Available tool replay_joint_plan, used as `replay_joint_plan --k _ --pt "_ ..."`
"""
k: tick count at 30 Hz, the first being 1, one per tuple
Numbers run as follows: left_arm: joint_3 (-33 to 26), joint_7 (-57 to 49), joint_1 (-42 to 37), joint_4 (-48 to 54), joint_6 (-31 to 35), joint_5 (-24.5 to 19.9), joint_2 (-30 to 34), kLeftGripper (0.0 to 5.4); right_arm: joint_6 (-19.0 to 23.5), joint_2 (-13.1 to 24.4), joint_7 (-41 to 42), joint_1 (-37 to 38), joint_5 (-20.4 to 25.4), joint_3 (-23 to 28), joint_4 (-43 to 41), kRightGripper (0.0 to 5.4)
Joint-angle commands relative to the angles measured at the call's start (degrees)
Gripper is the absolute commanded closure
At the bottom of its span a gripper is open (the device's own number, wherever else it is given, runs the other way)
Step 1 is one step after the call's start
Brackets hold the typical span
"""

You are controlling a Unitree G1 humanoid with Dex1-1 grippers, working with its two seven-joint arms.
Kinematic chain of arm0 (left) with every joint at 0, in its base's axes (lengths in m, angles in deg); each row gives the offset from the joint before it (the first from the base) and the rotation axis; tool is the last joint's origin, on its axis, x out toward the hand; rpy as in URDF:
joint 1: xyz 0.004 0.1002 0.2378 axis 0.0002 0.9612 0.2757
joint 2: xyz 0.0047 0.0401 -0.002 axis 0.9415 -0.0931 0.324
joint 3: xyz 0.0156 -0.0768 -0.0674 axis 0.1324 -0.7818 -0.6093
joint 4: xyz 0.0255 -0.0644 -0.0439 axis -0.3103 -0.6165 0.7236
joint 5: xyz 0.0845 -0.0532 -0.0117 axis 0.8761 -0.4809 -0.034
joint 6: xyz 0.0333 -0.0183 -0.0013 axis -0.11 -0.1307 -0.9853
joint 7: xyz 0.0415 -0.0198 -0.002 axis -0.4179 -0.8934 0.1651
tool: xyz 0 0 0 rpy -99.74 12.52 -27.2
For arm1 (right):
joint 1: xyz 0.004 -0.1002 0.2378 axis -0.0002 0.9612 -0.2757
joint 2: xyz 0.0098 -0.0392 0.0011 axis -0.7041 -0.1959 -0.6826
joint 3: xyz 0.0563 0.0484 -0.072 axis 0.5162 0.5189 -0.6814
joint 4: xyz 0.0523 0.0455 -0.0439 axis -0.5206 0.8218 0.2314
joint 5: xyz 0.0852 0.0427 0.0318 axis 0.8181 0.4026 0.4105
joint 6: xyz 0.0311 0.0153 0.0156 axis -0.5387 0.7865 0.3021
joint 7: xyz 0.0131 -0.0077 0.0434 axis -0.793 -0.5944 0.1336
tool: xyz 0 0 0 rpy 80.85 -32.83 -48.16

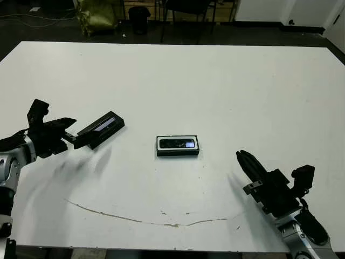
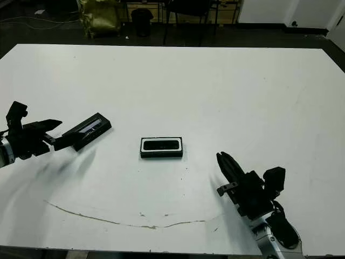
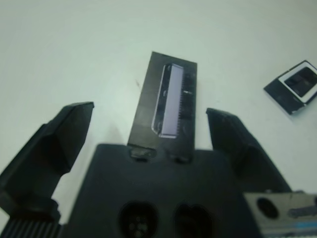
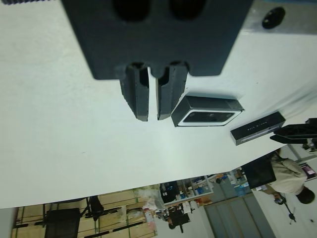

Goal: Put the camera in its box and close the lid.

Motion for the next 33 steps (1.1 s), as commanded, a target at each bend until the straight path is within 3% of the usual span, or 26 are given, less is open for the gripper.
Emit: replay_joint_plan --k 1,33 --pt "0.78 -0.09 -0.34 -1.08 0.23 1.20 0.02 0.02 0.16 0.03 -0.23 0.55 -0.09 0.20 0.51 5.40" --pt "3.75 1.49 -3.70 -10.28 -7.11 5.27 -0.85 0.02 0.27 0.26 -0.76 0.77 -1.01 0.05 0.09 5.40"
